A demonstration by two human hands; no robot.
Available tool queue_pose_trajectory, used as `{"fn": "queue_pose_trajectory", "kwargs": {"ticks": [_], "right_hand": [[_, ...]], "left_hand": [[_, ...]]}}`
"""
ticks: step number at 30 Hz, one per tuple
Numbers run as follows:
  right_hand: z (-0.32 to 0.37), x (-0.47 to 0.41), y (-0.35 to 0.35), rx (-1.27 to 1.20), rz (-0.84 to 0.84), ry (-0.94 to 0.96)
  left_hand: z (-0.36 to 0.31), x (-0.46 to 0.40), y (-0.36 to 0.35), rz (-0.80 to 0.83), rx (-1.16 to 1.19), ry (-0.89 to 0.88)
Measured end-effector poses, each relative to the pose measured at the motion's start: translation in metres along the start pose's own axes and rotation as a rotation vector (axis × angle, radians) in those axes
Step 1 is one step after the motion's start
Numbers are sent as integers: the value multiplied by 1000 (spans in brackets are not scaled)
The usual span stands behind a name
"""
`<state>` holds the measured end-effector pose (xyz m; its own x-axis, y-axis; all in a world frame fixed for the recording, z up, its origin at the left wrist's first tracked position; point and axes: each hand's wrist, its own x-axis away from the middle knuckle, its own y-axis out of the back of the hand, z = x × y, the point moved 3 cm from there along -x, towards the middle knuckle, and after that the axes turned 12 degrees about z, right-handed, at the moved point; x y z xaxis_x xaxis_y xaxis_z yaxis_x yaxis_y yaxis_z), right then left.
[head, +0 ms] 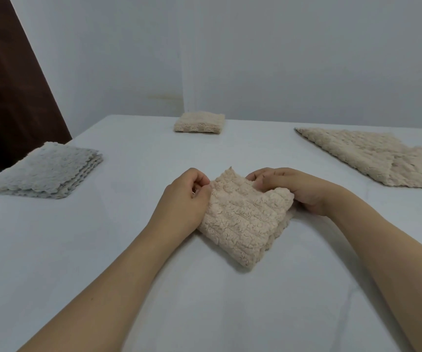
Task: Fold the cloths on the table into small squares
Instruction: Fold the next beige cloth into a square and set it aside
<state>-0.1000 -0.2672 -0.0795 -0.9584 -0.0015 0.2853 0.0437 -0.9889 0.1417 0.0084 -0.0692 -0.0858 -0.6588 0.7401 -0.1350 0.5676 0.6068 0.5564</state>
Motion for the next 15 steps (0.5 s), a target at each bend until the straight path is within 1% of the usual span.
{"fn": "queue_pose_trajectory", "kwargs": {"ticks": [3,6,9,11,15], "right_hand": [[3,4,-2,59,55,-59],[5,4,-2,127,85,-64],[3,3,-2,104,110,-57],[2,3,-2,75,116,-51],[1,1,1,7,69,-53]], "left_hand": [[0,-1,-3,-14,-44,2],[-1,-2,-4,-23,-54,1],[-1,-4,-5,5,-47,12],[0,-5,-5,38,-2,30],[0,-4,-4,120,96,77]]}}
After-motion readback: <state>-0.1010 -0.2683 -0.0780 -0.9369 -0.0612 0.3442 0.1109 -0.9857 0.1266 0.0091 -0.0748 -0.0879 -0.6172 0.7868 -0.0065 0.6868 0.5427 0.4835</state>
